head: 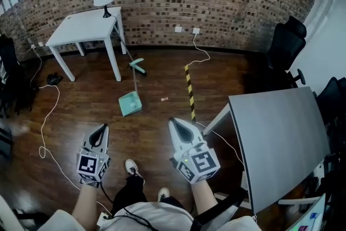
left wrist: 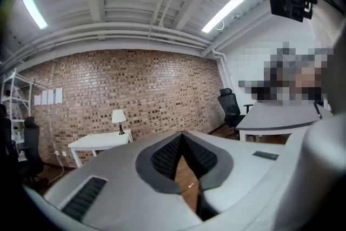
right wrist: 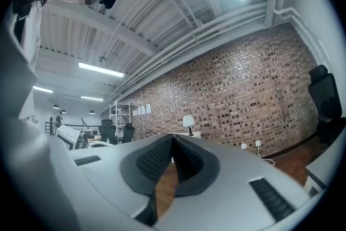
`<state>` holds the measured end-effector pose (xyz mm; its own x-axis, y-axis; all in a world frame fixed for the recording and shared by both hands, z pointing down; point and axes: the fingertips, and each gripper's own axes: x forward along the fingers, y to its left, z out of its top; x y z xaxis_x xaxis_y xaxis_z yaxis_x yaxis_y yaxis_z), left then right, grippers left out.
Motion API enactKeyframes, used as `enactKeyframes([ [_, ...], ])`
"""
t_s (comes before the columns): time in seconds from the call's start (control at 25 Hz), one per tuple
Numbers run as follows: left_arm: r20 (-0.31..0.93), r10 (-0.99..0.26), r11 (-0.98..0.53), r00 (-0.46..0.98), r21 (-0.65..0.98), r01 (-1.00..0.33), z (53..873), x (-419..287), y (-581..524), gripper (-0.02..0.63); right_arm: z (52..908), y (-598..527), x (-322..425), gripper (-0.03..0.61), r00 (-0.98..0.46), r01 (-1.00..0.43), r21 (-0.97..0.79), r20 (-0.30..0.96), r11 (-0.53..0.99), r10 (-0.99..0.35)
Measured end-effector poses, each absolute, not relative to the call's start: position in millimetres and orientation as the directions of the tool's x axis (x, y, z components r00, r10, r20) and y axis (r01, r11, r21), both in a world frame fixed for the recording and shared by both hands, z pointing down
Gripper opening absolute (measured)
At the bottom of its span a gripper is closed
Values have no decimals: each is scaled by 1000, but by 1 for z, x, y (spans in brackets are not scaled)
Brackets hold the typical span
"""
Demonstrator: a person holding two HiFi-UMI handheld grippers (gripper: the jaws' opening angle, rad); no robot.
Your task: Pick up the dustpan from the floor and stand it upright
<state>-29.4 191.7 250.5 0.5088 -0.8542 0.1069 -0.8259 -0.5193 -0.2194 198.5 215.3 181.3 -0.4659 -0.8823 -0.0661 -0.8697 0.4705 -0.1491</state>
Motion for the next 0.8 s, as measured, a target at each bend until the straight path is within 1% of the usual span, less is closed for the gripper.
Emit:
enactKeyframes([
  [0.16, 113, -852, -523, 511, -230, -821, 233, -28, 238, 5, 180, 264, 204, -20, -464, -869, -165, -56, 466, -884],
  [0.32, 119, -852, -523, 510, -222, -823, 228, -32, 261, 6, 180, 288, 209, -20, -440, -881, -171, -51, 442, -897],
  [0.56, 107, -840, -542, 532, -215, -812, 219, -33, 269, 6, 172, 288, 210, -20, -411, -897, -153, -58, 414, -910],
  [0.8, 73, -836, -546, 544, -216, -809, 210, -30, 264, 6, 169, 281, 189, -22, -443, -888, -111, -59, 447, -894],
])
